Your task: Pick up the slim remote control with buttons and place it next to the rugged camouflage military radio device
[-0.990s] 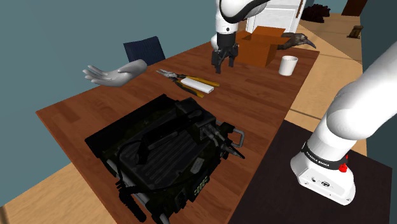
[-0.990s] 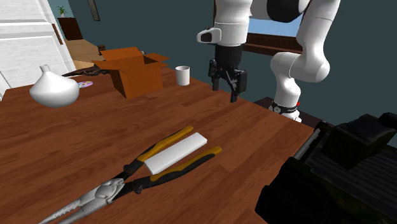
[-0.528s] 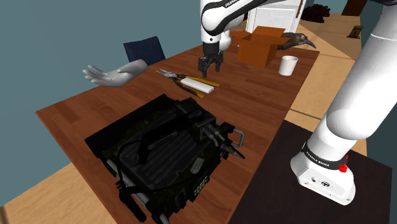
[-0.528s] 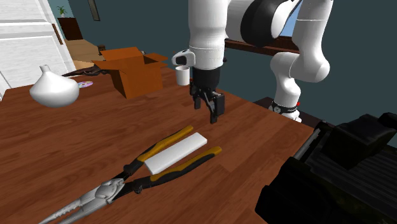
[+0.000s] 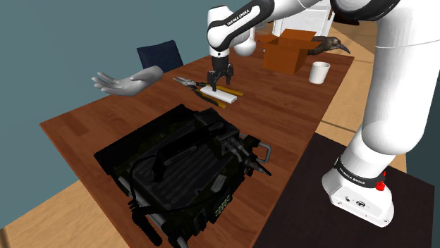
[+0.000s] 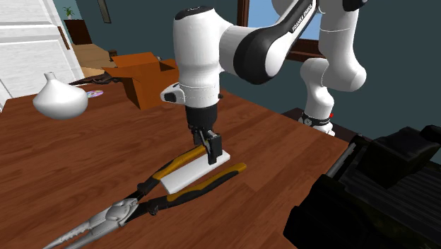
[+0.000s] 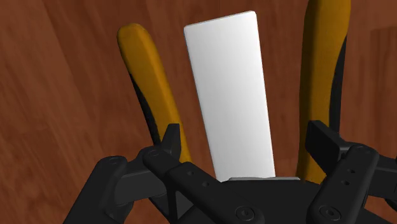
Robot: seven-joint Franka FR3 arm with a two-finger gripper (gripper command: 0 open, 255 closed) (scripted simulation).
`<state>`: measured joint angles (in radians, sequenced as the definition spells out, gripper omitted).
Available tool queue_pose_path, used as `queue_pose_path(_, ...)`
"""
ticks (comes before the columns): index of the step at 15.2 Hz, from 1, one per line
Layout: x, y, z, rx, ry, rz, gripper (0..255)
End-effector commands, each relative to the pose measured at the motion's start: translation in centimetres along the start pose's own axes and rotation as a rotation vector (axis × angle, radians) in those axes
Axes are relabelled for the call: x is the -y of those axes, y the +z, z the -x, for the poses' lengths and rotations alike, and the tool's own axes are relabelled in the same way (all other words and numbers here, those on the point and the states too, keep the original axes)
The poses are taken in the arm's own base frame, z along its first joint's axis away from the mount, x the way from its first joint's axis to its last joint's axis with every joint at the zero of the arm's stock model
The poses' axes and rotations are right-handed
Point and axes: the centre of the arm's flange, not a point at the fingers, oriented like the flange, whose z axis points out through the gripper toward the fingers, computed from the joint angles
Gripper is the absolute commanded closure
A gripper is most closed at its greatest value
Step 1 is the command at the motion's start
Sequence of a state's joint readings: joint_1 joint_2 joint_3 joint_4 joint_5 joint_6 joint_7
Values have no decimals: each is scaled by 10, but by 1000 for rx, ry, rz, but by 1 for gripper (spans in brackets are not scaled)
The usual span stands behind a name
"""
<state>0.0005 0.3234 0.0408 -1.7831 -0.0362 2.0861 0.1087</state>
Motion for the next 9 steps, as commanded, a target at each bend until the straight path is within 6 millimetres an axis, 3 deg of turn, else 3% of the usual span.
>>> queue_pose_path(1,0,10,-5,-1,1,-1,0)
queue_pose_path(6,0,36,-5,-1,1,-1,0)
queue_pose_path(9,0,39,-5,-1,1,-1,0)
